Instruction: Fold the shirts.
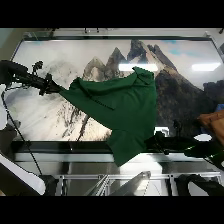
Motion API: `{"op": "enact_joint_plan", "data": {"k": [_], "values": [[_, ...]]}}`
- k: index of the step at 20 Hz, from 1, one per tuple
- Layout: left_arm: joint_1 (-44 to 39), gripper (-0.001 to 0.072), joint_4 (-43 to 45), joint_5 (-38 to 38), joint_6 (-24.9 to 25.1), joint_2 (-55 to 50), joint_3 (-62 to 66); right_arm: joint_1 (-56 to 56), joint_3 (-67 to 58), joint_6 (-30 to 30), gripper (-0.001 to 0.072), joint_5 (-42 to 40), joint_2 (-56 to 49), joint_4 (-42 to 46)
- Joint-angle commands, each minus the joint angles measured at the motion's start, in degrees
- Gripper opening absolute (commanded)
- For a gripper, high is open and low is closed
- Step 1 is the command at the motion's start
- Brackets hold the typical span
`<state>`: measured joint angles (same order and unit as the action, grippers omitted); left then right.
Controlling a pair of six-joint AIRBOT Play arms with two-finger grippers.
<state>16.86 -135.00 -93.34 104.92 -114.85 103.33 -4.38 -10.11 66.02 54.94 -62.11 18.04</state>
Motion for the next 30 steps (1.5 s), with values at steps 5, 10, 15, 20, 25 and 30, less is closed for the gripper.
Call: {"op": "enact_joint_plan", "data": {"k": [5, 10, 15, 20, 25, 30], "values": [[0.61, 0.0014, -13.31, -5.64, 2.95, 14.43, -5.97, -6.23, -7.69, -30.14, 0.0028, 30.03, 1.49, -36.22], [1.77, 0.0015, -20.13, -0.9, 4.85, 49.4, -15.61, -28.17, -33.86, -26.91, 0.0028, 39.71, 22.34, -46.71], [14.03, 0.0016, -15.61, 14.29, 4.74, 75.01, -3.45, -36.59, -67.89, -20.46, 0.0027, 32.48, 20.79, -40.0], [13.7, 0.0016, -13.03, 9.44, 1.99, 68.57, 6.78, -31.98, -79.45, -16.24, 0.0027, 25.92, 11.5, -21.62], [-0.74, 0.0014, -5.4, 1.55, 0.81, 52.89, -4.57, -16.02, -78.18, -16.2, 0.0027, 22.14, -2.25, -1.6], [-7.98, 0.0013, 2.6, 6.14, 2.1, 37.05, -16.83, -7.5, -74.75, -15.56, 0.0027, 18.45, -15.58, 1.49]]}}
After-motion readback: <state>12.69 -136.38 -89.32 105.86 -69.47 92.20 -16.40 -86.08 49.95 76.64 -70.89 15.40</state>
